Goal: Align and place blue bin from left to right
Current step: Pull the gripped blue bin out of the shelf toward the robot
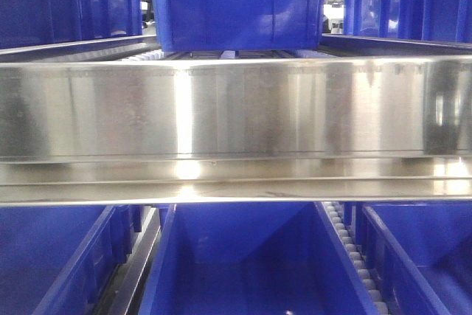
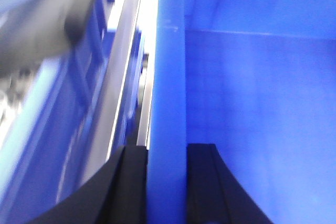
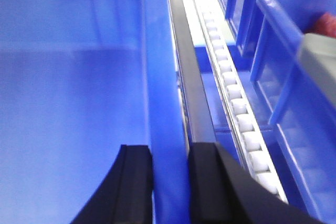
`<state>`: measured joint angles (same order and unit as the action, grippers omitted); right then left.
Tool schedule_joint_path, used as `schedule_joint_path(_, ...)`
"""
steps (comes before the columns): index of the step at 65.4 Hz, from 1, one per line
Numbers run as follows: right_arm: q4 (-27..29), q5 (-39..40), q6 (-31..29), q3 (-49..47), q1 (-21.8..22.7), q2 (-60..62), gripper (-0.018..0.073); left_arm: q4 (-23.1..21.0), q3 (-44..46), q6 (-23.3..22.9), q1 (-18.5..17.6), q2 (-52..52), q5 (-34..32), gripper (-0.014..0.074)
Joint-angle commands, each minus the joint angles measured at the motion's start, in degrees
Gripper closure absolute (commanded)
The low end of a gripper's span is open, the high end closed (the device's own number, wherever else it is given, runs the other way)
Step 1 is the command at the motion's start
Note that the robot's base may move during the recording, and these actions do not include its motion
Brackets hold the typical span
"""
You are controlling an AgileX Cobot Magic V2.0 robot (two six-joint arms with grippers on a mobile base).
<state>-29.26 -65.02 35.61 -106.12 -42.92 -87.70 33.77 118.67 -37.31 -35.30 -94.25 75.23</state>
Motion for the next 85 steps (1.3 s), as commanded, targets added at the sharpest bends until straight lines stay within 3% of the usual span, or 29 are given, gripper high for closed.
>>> schedule_joint_path(1,-0.1,7.9,3.1,3.0,-2.3,3.5,0.0725,0.2,-3.3,-2.9,-3.1,3.4,-5.3,0.0707)
schedule_joint_path(9,-4.5,9.1,7.1,7.5,-5.6,7.1,0.0725,0.9,-9.5,-5.6,-5.6,7.6,-5.3,0.0707)
schedule_joint_path(15,-8.2,7.7,9.5,9.7,-8.9,8.8,0.0725,4.0,-13.9,-9.1,-7.9,10.7,-5.3,0.0707)
schedule_joint_path(24,-9.0,7.7,11.8,11.8,-11.6,10.1,0.0725,5.6,-18.6,-10.0,-10.8,14.0,-5.3,0.0707)
schedule_joint_path(85,-10.5,7.2,13.6,16.6,-13.8,15.1,0.0725,5.8,-19.0,-10.2,-10.6,15.1,-5.3,0.0707)
